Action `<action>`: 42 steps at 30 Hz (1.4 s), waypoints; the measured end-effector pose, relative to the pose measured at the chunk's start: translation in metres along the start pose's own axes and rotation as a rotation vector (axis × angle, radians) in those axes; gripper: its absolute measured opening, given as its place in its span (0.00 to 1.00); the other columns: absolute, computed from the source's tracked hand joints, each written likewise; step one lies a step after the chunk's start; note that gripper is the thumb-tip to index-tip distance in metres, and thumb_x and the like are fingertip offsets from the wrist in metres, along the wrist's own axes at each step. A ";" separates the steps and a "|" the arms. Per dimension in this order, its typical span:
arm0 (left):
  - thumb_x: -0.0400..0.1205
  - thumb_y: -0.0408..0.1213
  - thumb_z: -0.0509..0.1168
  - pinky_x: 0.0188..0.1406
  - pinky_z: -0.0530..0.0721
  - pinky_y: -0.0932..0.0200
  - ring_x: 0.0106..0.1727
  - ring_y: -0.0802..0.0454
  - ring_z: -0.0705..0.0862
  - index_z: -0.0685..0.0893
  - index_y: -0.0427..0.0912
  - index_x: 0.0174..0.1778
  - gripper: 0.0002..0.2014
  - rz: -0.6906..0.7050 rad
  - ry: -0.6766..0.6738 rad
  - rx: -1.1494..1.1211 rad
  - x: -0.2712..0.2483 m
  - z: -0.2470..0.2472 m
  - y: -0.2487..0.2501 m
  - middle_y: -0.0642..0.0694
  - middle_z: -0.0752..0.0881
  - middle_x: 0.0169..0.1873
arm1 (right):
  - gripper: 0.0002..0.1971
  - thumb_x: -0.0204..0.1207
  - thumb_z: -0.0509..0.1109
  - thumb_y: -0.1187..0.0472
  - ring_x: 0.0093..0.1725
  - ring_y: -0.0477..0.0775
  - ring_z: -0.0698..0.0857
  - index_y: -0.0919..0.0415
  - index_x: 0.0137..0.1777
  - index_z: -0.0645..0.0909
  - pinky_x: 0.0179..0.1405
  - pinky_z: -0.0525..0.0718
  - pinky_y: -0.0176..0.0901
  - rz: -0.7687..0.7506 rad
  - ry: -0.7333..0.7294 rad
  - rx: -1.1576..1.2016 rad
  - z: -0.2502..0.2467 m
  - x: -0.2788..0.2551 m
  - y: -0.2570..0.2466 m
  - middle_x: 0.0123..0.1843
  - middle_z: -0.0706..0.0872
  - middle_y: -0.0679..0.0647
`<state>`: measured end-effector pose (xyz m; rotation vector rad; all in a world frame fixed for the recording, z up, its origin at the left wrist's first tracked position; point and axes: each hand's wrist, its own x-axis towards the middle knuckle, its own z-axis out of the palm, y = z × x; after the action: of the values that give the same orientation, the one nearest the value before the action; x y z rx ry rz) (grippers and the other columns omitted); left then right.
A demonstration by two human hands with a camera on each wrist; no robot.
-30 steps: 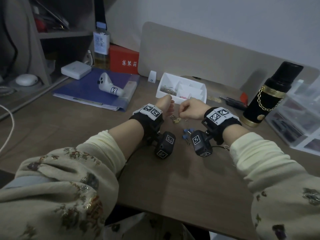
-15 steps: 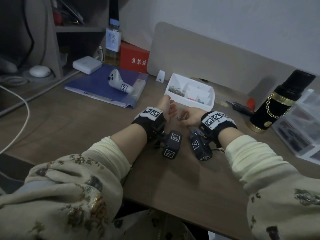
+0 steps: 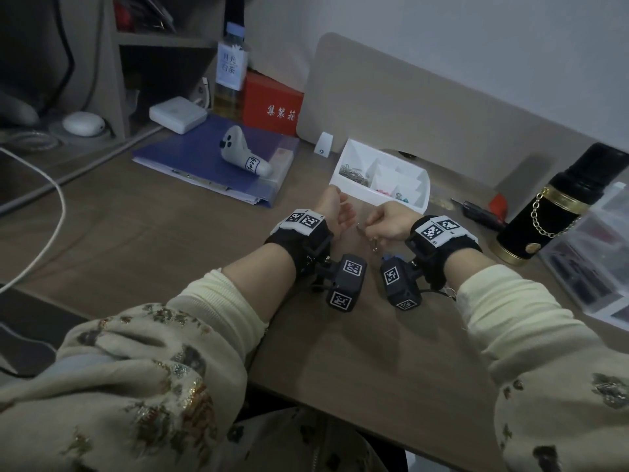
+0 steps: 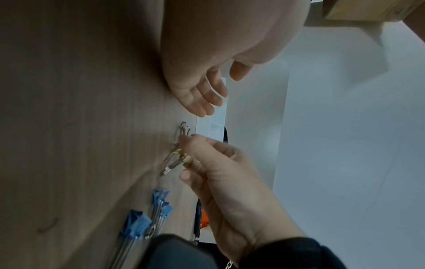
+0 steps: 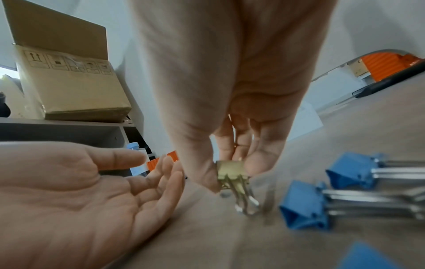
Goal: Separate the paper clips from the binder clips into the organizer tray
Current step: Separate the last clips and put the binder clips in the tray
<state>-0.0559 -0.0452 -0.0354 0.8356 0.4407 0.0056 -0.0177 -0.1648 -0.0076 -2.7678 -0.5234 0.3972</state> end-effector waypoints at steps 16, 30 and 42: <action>0.85 0.41 0.52 0.35 0.76 0.59 0.32 0.51 0.76 0.73 0.40 0.36 0.14 -0.006 0.004 -0.004 0.002 -0.001 0.000 0.46 0.75 0.31 | 0.08 0.71 0.70 0.74 0.18 0.39 0.82 0.61 0.43 0.83 0.22 0.81 0.26 -0.071 0.164 0.080 -0.007 -0.005 -0.007 0.34 0.85 0.54; 0.89 0.36 0.45 0.28 0.78 0.60 0.31 0.51 0.75 0.70 0.40 0.35 0.17 -0.056 -0.207 -0.131 -0.006 0.004 -0.009 0.44 0.74 0.33 | 0.10 0.71 0.73 0.72 0.43 0.61 0.89 0.56 0.42 0.83 0.47 0.88 0.38 -0.365 0.096 0.283 -0.013 -0.018 -0.022 0.45 0.89 0.59; 0.85 0.34 0.47 0.03 0.50 0.71 0.07 0.61 0.57 0.67 0.44 0.28 0.18 -0.208 -0.175 0.103 0.023 0.021 0.005 0.52 0.70 0.12 | 0.04 0.75 0.71 0.68 0.40 0.38 0.84 0.63 0.47 0.86 0.47 0.80 0.28 -0.320 0.411 0.412 -0.045 -0.002 0.033 0.42 0.87 0.52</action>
<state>-0.0263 -0.0526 -0.0285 0.8803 0.3633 -0.2831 0.0051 -0.2059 0.0228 -2.2316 -0.6739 -0.1265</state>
